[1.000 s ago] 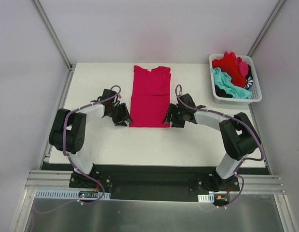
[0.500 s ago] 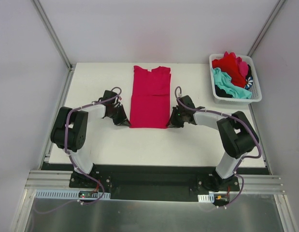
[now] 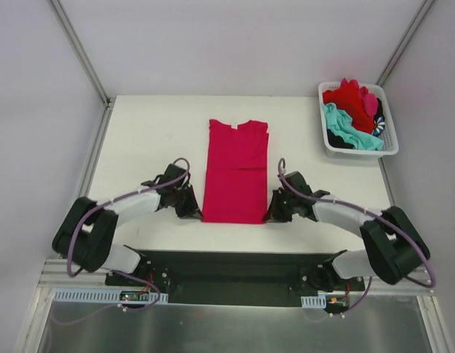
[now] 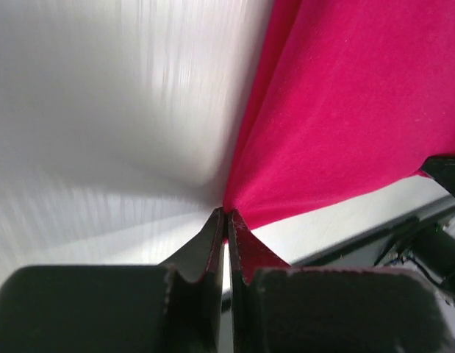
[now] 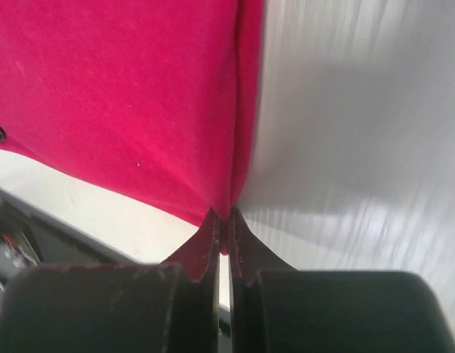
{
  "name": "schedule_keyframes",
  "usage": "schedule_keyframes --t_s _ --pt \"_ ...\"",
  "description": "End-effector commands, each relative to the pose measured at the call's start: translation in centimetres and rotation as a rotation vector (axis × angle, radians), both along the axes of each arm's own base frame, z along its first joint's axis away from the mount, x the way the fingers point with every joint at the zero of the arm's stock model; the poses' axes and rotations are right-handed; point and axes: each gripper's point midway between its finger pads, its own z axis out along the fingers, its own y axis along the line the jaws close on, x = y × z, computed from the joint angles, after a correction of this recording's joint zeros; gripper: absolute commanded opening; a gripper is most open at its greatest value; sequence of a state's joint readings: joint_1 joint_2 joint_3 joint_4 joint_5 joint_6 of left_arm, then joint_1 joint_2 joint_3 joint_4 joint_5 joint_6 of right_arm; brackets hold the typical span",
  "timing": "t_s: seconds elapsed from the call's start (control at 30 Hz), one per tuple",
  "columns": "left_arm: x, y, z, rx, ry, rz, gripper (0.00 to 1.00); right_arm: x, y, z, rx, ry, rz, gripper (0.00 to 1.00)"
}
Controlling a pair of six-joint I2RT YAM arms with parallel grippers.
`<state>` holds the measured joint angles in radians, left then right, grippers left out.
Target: Fold and stack the t-shirts
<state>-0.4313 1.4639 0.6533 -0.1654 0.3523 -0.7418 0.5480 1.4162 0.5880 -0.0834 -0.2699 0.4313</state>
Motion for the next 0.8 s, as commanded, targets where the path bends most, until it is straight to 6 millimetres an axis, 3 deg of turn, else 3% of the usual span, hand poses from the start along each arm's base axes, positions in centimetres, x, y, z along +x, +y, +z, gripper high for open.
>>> schedule_keyframes --t_s 0.0,0.07,0.2,0.3,0.53,0.57,0.77 --pt "-4.3 1.9 0.8 0.073 0.018 0.113 0.00 -6.6 -3.6 -0.4 -0.130 0.091 0.051 0.00" --pt "-5.8 2.3 1.2 0.091 0.026 0.135 0.00 -7.1 -3.8 1.0 -0.097 0.042 0.030 0.01" --pt "-7.4 1.3 4.2 0.062 -0.048 0.110 0.00 -9.0 -5.1 2.5 -0.070 0.021 -0.017 0.01" --pt "-7.2 1.2 6.4 0.065 -0.096 0.130 0.00 -9.0 -5.3 4.5 -0.026 -0.036 -0.052 0.00" --pt "-4.3 0.3 12.7 0.043 -0.263 0.153 0.00 -6.9 -5.7 9.5 -0.030 -0.179 -0.083 0.00" --pt "-3.9 0.2 13.3 0.045 -0.276 0.154 0.00 -5.9 -5.6 11.1 -0.027 -0.223 -0.094 0.00" --pt "-0.2 -0.6 16.0 0.086 -0.369 0.198 0.00 -1.8 -5.2 14.2 -0.128 -0.315 -0.071 0.00"
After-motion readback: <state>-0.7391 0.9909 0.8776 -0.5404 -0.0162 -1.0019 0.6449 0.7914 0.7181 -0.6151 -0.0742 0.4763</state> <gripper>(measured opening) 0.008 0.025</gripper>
